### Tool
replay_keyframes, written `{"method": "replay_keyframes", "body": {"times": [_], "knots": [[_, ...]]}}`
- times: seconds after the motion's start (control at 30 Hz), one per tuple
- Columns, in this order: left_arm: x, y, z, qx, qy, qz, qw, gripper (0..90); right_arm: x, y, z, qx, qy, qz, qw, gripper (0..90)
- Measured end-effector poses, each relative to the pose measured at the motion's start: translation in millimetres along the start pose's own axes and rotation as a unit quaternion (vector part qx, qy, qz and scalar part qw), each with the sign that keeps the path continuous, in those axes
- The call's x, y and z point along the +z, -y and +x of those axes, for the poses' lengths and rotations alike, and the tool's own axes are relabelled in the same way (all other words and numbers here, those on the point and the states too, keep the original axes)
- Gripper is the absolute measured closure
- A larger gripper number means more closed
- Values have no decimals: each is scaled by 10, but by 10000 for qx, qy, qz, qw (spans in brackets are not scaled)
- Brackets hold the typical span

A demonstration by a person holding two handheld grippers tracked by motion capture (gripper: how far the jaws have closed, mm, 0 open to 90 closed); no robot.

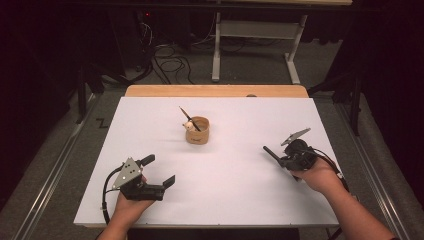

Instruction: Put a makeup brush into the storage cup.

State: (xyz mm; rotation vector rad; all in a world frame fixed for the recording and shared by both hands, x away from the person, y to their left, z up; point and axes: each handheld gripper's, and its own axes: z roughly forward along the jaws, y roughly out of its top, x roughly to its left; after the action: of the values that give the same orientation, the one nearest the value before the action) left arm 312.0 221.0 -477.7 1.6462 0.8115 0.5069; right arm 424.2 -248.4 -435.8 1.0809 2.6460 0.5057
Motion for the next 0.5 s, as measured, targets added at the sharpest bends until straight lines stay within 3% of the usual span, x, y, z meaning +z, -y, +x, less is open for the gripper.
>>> {"method": "replay_keyframes", "body": {"times": [0.33, 0.5], "knots": [[8, 3, -4, 14, 1, 28, 10000, 3, -120, -7, 113, -79, -127, -78, 9999, 798], [16, 6, -8, 32, 13, 57, 10000, 3, -213, -25, 220, -330, -59, -122, 9994, 799]]}}
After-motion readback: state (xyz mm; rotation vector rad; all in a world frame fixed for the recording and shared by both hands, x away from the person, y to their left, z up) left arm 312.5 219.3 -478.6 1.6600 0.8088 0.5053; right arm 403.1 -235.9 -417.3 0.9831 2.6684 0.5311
